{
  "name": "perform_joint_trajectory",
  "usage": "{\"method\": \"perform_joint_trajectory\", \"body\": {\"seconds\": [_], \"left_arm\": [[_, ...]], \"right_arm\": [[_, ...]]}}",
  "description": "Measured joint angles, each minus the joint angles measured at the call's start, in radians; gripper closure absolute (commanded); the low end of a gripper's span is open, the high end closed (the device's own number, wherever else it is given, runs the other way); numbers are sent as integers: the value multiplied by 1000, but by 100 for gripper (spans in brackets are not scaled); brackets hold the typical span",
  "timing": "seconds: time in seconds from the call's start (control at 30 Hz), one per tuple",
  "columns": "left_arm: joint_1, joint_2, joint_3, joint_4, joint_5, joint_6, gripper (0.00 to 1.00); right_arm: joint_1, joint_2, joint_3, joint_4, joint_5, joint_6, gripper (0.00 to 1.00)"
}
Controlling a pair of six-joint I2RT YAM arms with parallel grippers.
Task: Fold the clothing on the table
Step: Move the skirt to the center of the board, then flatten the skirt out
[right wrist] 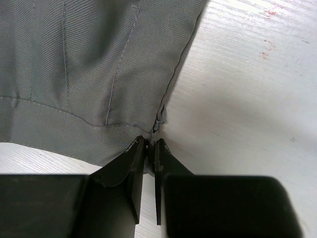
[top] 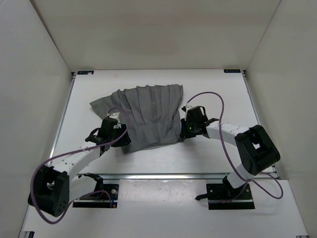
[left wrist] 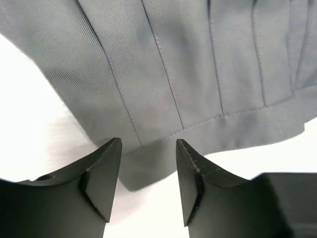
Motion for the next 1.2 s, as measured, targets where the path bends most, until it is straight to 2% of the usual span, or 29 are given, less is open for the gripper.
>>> {"method": "perform_joint_trajectory", "body": {"seconds": [0.13, 0.43, 0.5, 0.53, 0.57, 0.6, 0.63, 0.8, 1.07, 1.2], "left_arm": [[-1, -65, -19, -35, -8, 0, 37], [-55, -32, -61, -85, -65, -14, 37], [-53, -29, -62, -77, -68, -19, 43], [-48, -25, -64, -69, -69, -19, 52], [-42, -21, -64, -61, -72, -22, 73], [-36, -11, -64, -53, -77, -26, 82], [-31, 2, -64, -45, -83, -23, 100], [-16, 50, -22, -52, -96, 8, 100], [26, -31, 136, -131, -35, 43, 100], [39, -33, 215, -145, -2, 58, 100]], "right_arm": [[-5, 0, -2, 3, -15, 2, 100], [-6, 2, -2, 5, -21, 1, 100], [-10, 1, -3, 6, -24, 1, 99], [-11, 0, -3, 6, -26, 1, 100], [-11, -2, -6, 8, -27, 0, 100], [-11, -5, -8, 8, -29, -2, 100], [-11, -9, -9, 5, -29, -4, 100], [-18, -81, -34, -53, -20, -10, 100], [-89, -473, -53, -125, -38, -2, 100], [-151, -456, 9, -142, -89, -9, 100]]}}
